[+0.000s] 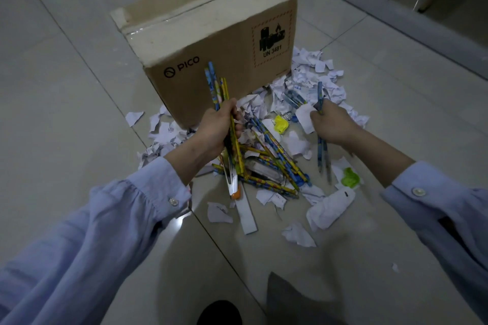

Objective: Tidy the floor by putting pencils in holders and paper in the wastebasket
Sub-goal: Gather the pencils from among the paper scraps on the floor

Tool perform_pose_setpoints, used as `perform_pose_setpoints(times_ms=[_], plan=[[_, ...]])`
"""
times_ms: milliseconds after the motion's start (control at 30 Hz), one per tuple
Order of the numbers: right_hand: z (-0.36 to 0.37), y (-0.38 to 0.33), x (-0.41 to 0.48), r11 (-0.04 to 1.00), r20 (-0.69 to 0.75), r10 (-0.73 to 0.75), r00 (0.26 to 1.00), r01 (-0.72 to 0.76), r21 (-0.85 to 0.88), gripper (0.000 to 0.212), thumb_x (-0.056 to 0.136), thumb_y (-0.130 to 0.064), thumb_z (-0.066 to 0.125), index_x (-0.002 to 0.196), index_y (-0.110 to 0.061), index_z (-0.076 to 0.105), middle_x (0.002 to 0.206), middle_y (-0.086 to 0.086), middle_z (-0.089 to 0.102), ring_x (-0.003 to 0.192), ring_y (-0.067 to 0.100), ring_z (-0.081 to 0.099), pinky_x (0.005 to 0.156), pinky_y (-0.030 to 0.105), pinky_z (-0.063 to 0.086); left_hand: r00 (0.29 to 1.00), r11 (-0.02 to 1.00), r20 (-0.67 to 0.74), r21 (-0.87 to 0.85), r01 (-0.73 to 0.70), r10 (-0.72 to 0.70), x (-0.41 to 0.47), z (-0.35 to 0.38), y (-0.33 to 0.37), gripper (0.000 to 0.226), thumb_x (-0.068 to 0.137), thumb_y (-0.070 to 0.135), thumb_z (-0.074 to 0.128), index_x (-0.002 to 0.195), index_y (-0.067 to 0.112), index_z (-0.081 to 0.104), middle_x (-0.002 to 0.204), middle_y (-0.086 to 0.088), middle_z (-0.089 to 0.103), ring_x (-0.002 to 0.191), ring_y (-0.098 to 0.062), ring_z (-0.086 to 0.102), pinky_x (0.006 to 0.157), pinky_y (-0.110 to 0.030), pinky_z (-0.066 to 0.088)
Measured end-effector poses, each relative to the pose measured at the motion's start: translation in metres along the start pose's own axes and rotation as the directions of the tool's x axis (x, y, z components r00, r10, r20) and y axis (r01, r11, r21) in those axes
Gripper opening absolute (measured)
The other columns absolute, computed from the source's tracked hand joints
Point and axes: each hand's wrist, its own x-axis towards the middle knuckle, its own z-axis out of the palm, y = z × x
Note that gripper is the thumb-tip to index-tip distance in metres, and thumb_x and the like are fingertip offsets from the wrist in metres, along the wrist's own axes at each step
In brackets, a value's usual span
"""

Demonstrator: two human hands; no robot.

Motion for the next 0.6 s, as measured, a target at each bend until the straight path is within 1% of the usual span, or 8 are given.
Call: perform_pose_setpoints(times_ms=[67, 133, 200, 233, 300, 367, 433, 600], plan=[[-0.002, -0.001, -0.002, 0.998, 0.008, 0.010, 1.000, -0.011, 0.062, 0.024, 0.100, -0.023, 0.036, 0.099, 0.000, 0.044, 0.085, 0.015, 0.047, 0.077, 0.027, 0.045, 0.060, 0.034, 0.032, 1.000, 1.000, -0.004, -0.007, -0.003, 0.003, -0.001, 0.000, 0.000, 0.035, 0.097, 0.024, 0.046, 0.063, 0.016, 0.043, 0.054, 0.002, 0.045, 0.041, -0.012, 0.041, 0.042, -0.020, 0.036], [-0.003, -0.001, -0.002, 0.992, 0.025, 0.025, 0.999, -0.028, 0.120, 0.031, 0.099, -0.023, 0.034, 0.117, 0.002, 0.042, 0.092, 0.023, 0.051, 0.079, 0.029, 0.049, 0.067, 0.041, 0.043, 1.000, 1.000, -0.009, -0.008, -0.006, 0.006, -0.002, 0.000, 0.000, 0.036, 0.097, 0.024, 0.045, 0.062, 0.016, 0.043, 0.053, 0.003, 0.045, 0.041, -0.011, 0.041, 0.042, -0.020, 0.036], [-0.006, -0.002, -0.003, 0.980, 0.060, 0.043, 0.997, -0.054, 0.193, 0.033, 0.097, -0.020, 0.033, 0.123, -0.001, 0.039, 0.090, 0.023, 0.053, 0.073, 0.031, 0.054, 0.072, 0.052, 0.052, 1.000, 1.000, -0.018, -0.003, -0.006, 0.006, -0.002, 0.000, 0.001, 0.036, 0.098, 0.025, 0.045, 0.063, 0.016, 0.044, 0.052, 0.003, 0.046, 0.041, -0.011, 0.042, 0.042, -0.020, 0.036], [-0.007, -0.003, -0.004, 0.974, 0.082, 0.050, 0.995, -0.067, 0.216, 0.032, 0.097, -0.018, 0.032, 0.126, -0.004, 0.039, 0.089, 0.020, 0.052, 0.071, 0.032, 0.055, 0.072, 0.053, 0.054, 1.000, 1.000, -0.023, 0.000, -0.006, 0.006, -0.002, 0.000, 0.001, 0.036, 0.098, 0.025, 0.045, 0.063, 0.016, 0.044, 0.052, 0.003, 0.047, 0.041, -0.012, 0.042, 0.042, -0.021, 0.037], [-0.009, -0.004, -0.004, 0.975, 0.111, 0.044, 0.993, -0.067, 0.211, 0.033, 0.097, -0.016, 0.034, 0.130, -0.011, 0.038, 0.089, 0.013, 0.051, 0.069, 0.029, 0.056, 0.066, 0.046, 0.055, 1.000, 1.000, -0.031, 0.007, -0.003, 0.003, -0.002, 0.000, 0.002, 0.035, 0.098, 0.026, 0.045, 0.064, 0.015, 0.044, 0.055, 0.002, 0.047, 0.042, -0.013, 0.042, 0.043, -0.021, 0.037], [-0.010, -0.002, -0.006, 0.983, 0.108, 0.012, 0.994, -0.031, 0.183, 0.032, 0.095, -0.013, 0.039, 0.127, -0.010, 0.039, 0.082, 0.011, 0.049, 0.065, 0.026, 0.052, 0.056, 0.038, 0.048, 0.999, 1.000, -0.032, 0.010, -0.003, 0.004, -0.002, -0.001, 0.002, 0.034, 0.098, 0.026, 0.046, 0.065, 0.015, 0.044, 0.057, 0.002, 0.047, 0.043, -0.013, 0.042, 0.042, -0.021, 0.038], [-0.011, 0.000, -0.008, 0.983, 0.099, -0.010, 0.995, -0.009, 0.182, 0.027, 0.095, -0.014, 0.048, 0.121, -0.013, 0.042, 0.077, 0.009, 0.048, 0.061, 0.024, 0.048, 0.051, 0.033, 0.042, 1.000, 1.000, -0.031, 0.012, -0.004, 0.004, -0.001, -0.001, 0.002, 0.034, 0.098, 0.027, 0.046, 0.066, 0.015, 0.045, 0.058, 0.001, 0.047, 0.044, -0.013, 0.042, 0.042, -0.021, 0.038], [-0.012, 0.002, -0.016, 0.976, 0.049, -0.038, 0.998, 0.027, 0.216, 0.030, 0.084, -0.033, 0.070, 0.101, -0.015, 0.053, 0.068, 0.001, 0.047, 0.050, 0.018, 0.043, 0.039, 0.025, 0.036, 0.999, 1.000, -0.034, 0.014, -0.001, 0.002, -0.001, -0.003, 0.000, 0.034, 0.097, 0.026, 0.047, 0.065, 0.014, 0.044, 0.058, 0.001, 0.046, 0.042, -0.013, 0.042, 0.042, -0.021, 0.038]])
